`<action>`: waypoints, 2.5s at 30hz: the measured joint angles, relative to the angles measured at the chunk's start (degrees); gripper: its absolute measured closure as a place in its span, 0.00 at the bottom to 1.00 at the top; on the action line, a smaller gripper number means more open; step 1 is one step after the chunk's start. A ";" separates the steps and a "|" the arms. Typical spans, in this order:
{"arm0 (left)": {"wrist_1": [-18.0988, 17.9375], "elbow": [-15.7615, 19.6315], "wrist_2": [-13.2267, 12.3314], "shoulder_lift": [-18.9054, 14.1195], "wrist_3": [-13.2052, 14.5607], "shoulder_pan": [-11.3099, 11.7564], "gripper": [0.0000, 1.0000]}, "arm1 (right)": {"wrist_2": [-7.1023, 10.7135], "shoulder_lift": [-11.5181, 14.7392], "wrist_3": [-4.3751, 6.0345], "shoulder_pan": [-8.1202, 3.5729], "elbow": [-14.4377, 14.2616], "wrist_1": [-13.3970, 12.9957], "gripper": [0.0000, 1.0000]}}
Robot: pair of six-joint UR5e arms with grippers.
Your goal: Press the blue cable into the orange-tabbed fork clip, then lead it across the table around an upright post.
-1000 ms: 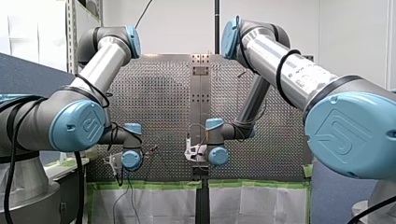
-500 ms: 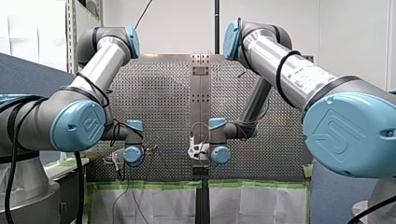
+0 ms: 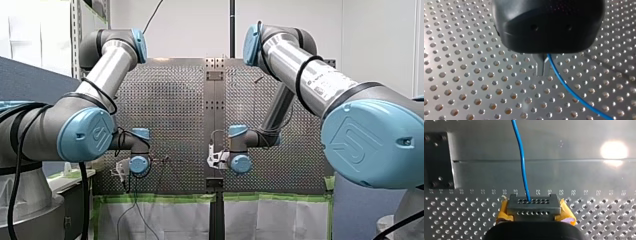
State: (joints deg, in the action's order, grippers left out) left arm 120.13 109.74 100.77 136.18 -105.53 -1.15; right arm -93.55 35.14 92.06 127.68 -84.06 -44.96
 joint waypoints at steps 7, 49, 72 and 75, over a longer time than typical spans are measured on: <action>-0.23 0.00 -0.38 -0.01 1.10 0.36 1.00 | 0.52 -0.09 0.16 -1.46 1.69 0.84 1.00; 11.07 0.94 -13.52 -0.82 4.88 3.36 0.00 | 1.59 -2.12 -0.46 -2.28 3.28 3.34 1.00; 15.65 11.51 -17.48 -11.68 10.06 2.92 0.00 | 1.60 -2.21 -0.46 -2.11 3.31 3.57 1.00; 15.41 11.96 -18.98 -12.52 9.66 2.84 0.00 | 1.60 -2.22 -0.46 -2.07 3.29 3.57 1.00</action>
State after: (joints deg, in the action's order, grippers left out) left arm 135.53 121.71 81.79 123.66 -95.86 1.69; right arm -91.94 32.93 91.60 125.61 -80.77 -41.39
